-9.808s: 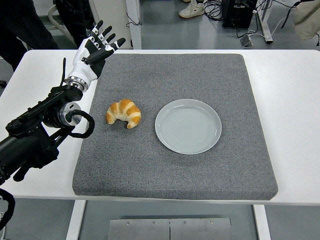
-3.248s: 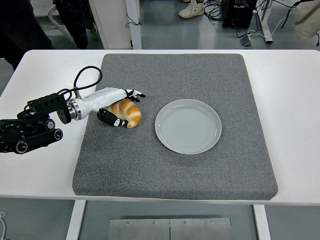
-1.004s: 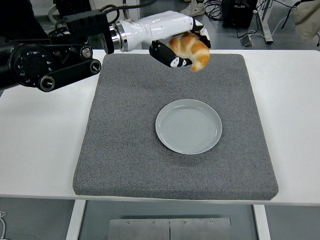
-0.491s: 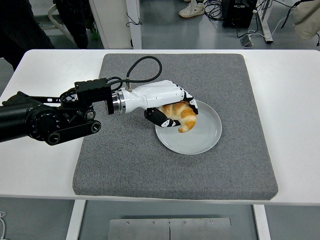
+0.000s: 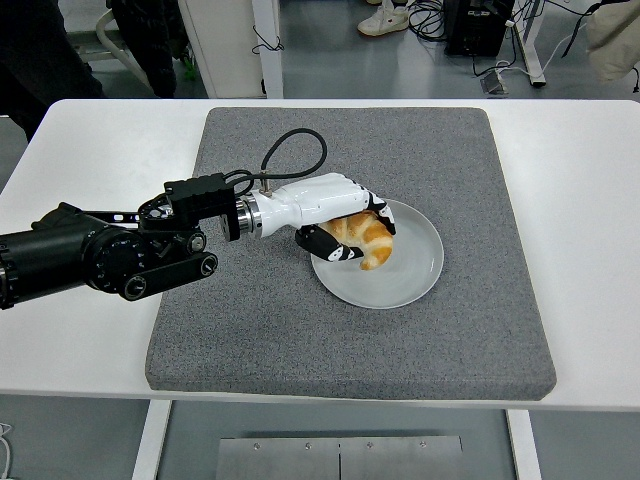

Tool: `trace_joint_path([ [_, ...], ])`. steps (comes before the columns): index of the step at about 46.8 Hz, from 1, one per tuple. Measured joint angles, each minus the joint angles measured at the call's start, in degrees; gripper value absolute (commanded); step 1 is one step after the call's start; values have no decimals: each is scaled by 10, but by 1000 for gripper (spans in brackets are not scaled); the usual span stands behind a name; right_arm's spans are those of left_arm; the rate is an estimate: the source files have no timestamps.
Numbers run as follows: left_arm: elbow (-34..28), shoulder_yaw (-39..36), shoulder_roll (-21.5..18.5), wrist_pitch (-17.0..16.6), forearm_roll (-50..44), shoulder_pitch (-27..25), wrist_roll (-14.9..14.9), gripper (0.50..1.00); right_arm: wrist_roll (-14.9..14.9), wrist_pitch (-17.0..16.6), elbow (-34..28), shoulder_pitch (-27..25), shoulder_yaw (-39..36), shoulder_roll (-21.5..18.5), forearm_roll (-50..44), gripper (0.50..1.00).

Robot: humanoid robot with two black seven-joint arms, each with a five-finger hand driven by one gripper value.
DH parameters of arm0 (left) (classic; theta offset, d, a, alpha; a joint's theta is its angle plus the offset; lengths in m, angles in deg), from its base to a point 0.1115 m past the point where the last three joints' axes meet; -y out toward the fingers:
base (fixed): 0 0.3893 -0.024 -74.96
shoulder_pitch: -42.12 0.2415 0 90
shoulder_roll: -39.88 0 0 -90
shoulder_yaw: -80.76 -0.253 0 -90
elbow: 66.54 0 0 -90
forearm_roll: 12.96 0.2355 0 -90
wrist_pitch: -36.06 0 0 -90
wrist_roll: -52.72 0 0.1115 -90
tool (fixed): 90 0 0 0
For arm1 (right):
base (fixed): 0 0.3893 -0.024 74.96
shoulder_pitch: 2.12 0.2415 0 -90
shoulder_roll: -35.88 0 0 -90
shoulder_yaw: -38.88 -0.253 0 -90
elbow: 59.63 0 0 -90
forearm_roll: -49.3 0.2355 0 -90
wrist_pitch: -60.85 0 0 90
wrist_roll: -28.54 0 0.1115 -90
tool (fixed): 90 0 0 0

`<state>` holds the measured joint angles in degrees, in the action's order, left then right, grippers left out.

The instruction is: Place the bread on the plate

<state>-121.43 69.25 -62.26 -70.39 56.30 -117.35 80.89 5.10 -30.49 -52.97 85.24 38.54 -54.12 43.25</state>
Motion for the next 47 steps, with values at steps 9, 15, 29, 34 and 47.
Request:
trace_joint_path([
  [9, 20, 0, 25, 0, -1, 3, 0, 500, 0, 0, 0, 0, 0, 0, 0, 1000],
  [15, 34, 0, 36, 1, -1, 6, 0, 500, 0, 0, 0, 0, 0, 0, 0, 1000],
  [29, 53, 0, 47, 2, -1, 19, 0, 500, 0, 0, -1, 0, 0, 0, 0, 1000],
  [34, 56, 0, 48, 2, -1, 26, 0, 500, 0, 0, -1, 0, 0, 0, 0, 1000],
  [47, 62, 2, 50, 2, -12, 31, 0, 500, 0, 0, 0, 0, 0, 0, 0, 1000],
])
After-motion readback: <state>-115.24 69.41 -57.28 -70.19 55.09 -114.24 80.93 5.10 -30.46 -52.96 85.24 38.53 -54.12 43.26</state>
